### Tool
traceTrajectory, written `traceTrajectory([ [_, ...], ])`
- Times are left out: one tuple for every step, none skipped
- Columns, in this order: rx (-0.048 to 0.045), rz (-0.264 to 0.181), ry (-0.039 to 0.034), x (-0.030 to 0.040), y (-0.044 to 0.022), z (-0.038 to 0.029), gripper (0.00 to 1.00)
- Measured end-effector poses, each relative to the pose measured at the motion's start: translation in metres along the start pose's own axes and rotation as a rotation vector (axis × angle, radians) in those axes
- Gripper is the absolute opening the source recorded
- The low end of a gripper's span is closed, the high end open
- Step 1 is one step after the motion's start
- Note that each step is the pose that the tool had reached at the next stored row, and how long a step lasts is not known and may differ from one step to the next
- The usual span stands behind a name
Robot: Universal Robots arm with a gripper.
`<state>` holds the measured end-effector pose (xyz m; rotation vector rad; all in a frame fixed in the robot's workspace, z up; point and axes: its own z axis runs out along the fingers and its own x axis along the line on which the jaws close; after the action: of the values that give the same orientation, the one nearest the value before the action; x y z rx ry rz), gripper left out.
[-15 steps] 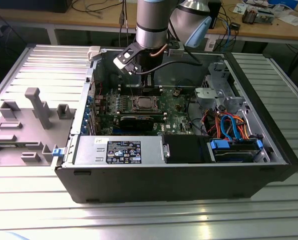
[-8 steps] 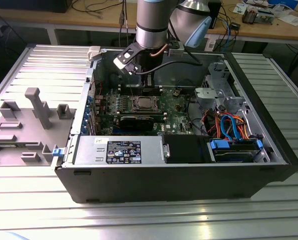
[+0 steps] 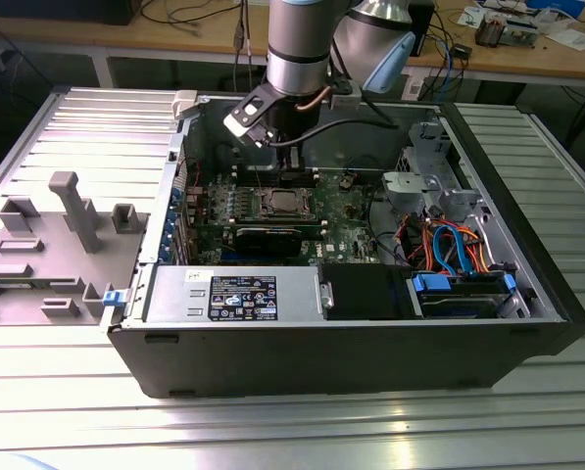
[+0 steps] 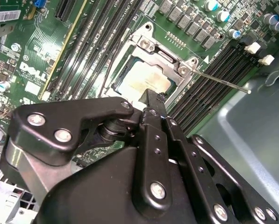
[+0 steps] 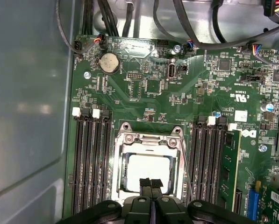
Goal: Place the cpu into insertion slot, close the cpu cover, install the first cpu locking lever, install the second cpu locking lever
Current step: 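Install the first cpu locking lever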
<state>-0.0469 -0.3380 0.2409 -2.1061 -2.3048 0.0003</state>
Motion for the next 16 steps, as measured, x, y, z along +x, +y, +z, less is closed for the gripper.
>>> traceTrajectory([
  [0.0001,-0.010,-0.0002,0.0000,0.0000,0.0000,0.11],
  [0.0002,-0.018,-0.0003,0.0000,0.0000,0.0000,0.11],
  [0.0004,-0.029,-0.0005,0.0000,0.0000,0.0000,0.11],
  [0.0005,-0.036,-0.0005,0.0000,0.0000,0.0000,0.11],
  [0.0006,-0.043,-0.0006,0.0000,0.0000,0.0000,0.11],
  [0.0007,-0.050,-0.0007,0.0000,0.0000,0.0000,0.11],
  [0.0008,-0.058,-0.0008,0.0000,0.0000,0.0000,0.11],
  [0.0009,-0.066,-0.0009,0.0000,0.0000,0.0000,0.11],
  [0.0010,-0.077,-0.0011,0.0000,0.0000,0.0000,0.11],
  [0.0012,-0.086,-0.0012,0.0000,0.0000,0.0000,0.11],
  [0.0014,-0.100,-0.0014,0.0000,0.0000,0.0000,0.11],
  [0.0016,-0.113,-0.0016,0.0000,0.0000,0.0000,0.11],
  [0.0017,-0.122,-0.0017,0.0000,0.0000,0.0000,0.11],
  [0.0019,-0.136,-0.0018,0.0000,0.0000,0.0000,0.11],
  [0.0022,-0.154,-0.0021,0.0000,0.0000,0.0000,0.11],
  [0.0023,-0.163,-0.0023,0.0000,0.0000,0.0000,0.11],
])
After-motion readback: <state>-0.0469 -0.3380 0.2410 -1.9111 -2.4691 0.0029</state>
